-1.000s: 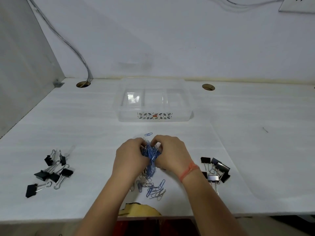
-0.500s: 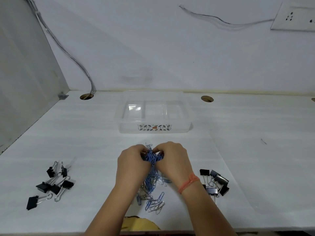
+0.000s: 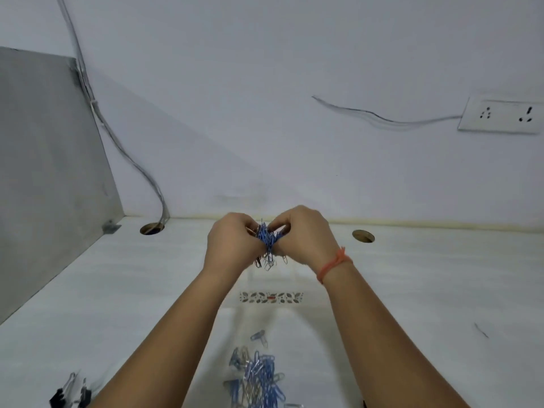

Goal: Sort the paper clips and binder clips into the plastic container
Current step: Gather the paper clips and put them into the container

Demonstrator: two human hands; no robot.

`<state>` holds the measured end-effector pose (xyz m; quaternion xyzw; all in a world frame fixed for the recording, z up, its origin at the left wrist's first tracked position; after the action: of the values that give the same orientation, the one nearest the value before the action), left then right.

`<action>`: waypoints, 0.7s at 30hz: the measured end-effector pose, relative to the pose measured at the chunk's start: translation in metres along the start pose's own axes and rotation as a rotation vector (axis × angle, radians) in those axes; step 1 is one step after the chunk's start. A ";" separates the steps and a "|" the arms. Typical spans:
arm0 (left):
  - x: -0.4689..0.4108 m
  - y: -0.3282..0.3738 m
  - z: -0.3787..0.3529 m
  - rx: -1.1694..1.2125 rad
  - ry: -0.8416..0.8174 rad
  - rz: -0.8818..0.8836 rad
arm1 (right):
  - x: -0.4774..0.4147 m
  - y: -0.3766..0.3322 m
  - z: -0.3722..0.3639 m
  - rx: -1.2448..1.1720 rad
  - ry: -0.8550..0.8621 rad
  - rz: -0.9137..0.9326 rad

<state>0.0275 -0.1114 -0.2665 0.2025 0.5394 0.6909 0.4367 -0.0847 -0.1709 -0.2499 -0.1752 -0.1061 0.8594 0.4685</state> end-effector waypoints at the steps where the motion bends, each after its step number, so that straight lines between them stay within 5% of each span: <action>1: -0.011 -0.004 -0.004 0.030 -0.003 0.019 | -0.012 0.000 0.000 0.015 -0.009 0.001; 6: -0.054 -0.052 -0.038 0.054 -0.094 0.159 | -0.055 0.016 -0.046 0.181 -0.149 0.015; 11: -0.065 -0.092 -0.074 -0.184 -0.348 0.297 | -0.061 0.039 -0.103 0.117 -0.416 -0.049; 15: -0.078 -0.081 -0.075 -0.334 -0.311 0.195 | -0.065 0.050 -0.103 0.122 -0.332 -0.090; 21: -0.037 -0.057 -0.034 -0.184 -0.059 0.025 | -0.028 0.053 -0.055 -0.051 -0.031 -0.104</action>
<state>0.0439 -0.1586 -0.3231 0.1887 0.4581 0.7365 0.4606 -0.0890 -0.2220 -0.3130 -0.1679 -0.1442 0.8335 0.5063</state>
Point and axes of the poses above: each hand's wrist, its own x-axis away from the middle knuckle, its own z-axis out of the back of the hand, y = z × x, the point moved 10 cm from there along -x, towards the middle knuckle, and after that the axes turned 14 degrees about x, right-handed, at the moved point
